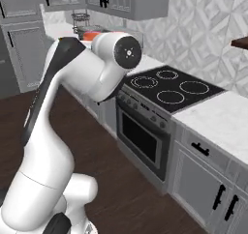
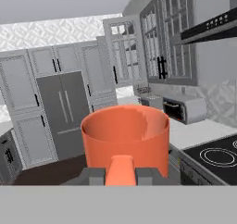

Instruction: Gather all objects into one cabinet and sort the glasses and bowls to opposite sides.

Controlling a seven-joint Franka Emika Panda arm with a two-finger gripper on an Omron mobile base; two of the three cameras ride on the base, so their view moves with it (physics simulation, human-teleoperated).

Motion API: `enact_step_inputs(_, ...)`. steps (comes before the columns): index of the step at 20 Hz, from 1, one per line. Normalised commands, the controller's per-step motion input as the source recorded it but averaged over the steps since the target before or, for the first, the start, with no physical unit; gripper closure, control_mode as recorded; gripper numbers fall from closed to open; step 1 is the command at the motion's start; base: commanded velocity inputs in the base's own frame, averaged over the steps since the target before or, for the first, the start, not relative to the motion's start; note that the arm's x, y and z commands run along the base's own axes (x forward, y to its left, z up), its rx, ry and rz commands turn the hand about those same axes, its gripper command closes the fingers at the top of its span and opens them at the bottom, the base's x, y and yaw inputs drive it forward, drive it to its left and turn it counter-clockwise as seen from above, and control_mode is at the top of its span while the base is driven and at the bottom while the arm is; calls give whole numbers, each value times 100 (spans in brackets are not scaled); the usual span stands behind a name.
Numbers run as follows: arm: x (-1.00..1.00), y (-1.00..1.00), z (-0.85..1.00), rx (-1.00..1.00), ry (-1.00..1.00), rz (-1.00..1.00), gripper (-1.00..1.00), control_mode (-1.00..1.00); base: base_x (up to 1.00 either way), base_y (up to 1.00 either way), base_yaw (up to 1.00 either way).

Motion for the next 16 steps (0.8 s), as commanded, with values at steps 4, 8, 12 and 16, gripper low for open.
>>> enact_step_inputs(4,0,0,0,0,0,0,100,100,3,71,85)
enact_step_inputs(8,0,0,0,0,0,0,100,100,70,76,57)
enact_step_inputs(12,0,0,0,0,0,0,100,100,100,82,29)
enact_step_inputs(16,0,0,0,0,0,0,100,100,100,88,18)
